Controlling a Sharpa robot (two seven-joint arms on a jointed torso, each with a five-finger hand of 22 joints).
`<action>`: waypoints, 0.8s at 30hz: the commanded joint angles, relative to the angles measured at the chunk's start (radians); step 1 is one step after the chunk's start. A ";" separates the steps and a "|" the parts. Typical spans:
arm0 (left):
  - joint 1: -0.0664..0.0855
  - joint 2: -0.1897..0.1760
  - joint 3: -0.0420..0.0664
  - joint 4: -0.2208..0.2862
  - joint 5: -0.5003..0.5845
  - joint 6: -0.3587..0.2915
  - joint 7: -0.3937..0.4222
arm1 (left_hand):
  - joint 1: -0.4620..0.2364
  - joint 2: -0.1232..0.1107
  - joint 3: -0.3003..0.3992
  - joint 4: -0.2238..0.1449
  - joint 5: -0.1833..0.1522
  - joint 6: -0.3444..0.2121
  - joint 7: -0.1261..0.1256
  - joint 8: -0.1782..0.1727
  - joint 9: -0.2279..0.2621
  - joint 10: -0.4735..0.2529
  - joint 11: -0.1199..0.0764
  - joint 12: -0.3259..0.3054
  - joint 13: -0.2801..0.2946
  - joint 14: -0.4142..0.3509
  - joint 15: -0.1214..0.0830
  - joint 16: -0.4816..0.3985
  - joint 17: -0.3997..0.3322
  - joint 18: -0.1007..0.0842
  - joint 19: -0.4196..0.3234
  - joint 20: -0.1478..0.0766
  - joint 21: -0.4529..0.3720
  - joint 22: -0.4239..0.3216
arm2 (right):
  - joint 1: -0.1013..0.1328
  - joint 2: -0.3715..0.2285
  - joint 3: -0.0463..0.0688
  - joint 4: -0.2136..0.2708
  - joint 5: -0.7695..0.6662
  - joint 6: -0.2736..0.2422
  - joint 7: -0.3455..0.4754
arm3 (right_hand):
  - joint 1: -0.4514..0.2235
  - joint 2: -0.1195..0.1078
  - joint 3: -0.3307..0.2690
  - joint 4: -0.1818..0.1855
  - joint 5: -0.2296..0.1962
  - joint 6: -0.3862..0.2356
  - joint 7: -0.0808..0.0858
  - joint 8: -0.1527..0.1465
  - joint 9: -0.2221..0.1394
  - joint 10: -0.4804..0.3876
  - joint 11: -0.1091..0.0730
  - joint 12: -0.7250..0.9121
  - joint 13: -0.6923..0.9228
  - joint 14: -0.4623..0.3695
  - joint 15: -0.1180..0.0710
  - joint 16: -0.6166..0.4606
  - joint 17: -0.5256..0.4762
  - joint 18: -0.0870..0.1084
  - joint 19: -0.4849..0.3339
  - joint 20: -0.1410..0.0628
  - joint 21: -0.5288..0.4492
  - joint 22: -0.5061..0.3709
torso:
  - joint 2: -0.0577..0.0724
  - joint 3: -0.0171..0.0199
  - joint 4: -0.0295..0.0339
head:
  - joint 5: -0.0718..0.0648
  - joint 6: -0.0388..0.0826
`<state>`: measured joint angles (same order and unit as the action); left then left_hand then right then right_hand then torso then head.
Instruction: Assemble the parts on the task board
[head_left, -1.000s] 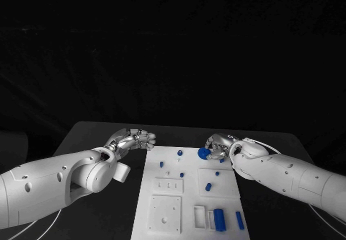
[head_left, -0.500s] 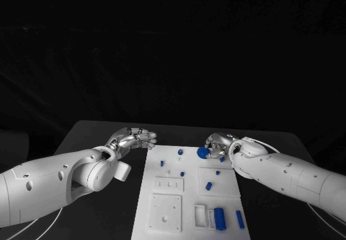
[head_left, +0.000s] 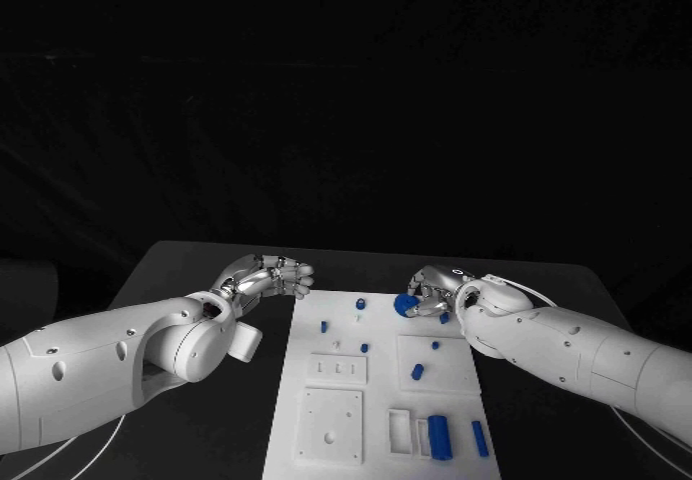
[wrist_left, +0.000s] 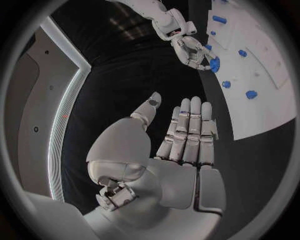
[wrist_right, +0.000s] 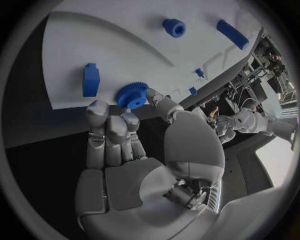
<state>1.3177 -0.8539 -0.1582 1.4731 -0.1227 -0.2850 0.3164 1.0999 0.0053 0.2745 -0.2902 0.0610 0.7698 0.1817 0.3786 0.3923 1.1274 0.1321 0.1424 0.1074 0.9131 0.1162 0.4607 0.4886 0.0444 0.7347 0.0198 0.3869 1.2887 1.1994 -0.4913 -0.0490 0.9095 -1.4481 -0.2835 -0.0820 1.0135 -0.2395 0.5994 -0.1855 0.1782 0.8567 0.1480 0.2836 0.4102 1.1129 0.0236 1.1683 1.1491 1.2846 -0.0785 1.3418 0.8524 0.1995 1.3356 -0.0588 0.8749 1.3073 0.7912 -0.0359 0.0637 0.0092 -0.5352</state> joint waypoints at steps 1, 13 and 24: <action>0.001 0.001 0.001 0.003 0.001 0.013 0.010 | -0.008 -0.002 0.003 0.002 0.003 0.001 0.006 -0.006 -0.001 0.006 0.002 -0.004 -0.002 0.005 0.005 -0.005 0.001 0.020 -0.006 0.001 0.002 0.000 | -0.003 0.002 -0.002 0.001 -0.007 0.002 -0.010 | -0.012 0.001 -0.009 0.001 0.007 -0.002 0.004 -0.005 0.001 -0.021 0.014 0.005 -0.002 -0.002 0.006 -0.004 0.003 0.062 -0.006 -0.002 0.008 0.022 | 0.000 0.0000 0.0001 | 0.000 0.001; 0.001 -0.001 0.001 0.004 0.001 0.011 0.011 | -0.006 -0.002 0.004 0.002 0.003 0.002 0.006 -0.006 -0.001 0.007 0.002 -0.004 -0.002 0.006 0.005 -0.006 0.002 0.021 -0.006 0.001 0.002 0.000 | -0.003 0.011 -0.002 -0.004 -0.037 0.013 -0.028 | 0.032 0.029 0.034 -0.005 -0.050 0.031 -0.009 0.014 0.011 -0.017 0.003 0.013 -0.012 0.001 -0.005 -0.008 0.014 0.062 -0.008 -0.006 0.014 0.020 | 0.000 0.0005 0.0005 | -0.002 0.002; 0.001 -0.003 0.001 0.009 0.001 0.012 0.010 | -0.005 -0.002 0.004 0.002 0.003 0.002 0.006 -0.006 -0.001 0.008 0.002 -0.005 -0.001 0.006 0.005 -0.006 0.002 0.021 -0.006 0.001 0.003 0.000 | -0.012 0.019 -0.002 -0.010 -0.093 0.011 -0.045 | 0.052 0.031 0.084 -0.011 -0.091 0.078 -0.024 0.036 0.022 -0.008 -0.012 0.019 -0.023 0.006 -0.019 -0.013 0.026 0.062 -0.007 -0.001 0.026 0.021 | 0.001 0.0003 0.0017 | -0.002 -0.001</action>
<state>1.3177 -0.8566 -0.1582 1.4791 -0.1227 -0.2850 0.3171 1.0999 0.0053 0.2744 -0.2902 0.0610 0.7698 0.1817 0.3786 0.3925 1.1274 0.1320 0.1424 0.1074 0.9151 0.1181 0.4607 0.4894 0.0443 0.7347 0.0198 0.3869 1.2887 1.1971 -0.4737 -0.0469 0.9024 -1.4969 -0.2954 -0.1113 1.0594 -0.2081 0.6801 -0.1971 0.0887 0.8942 0.1070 0.3166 0.4329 1.1048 0.0173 1.1815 1.1263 1.2910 -0.0924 1.3314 0.8780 0.1982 1.3249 -0.0592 0.8967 1.3081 0.7916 -0.0351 0.0645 0.0070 -0.5333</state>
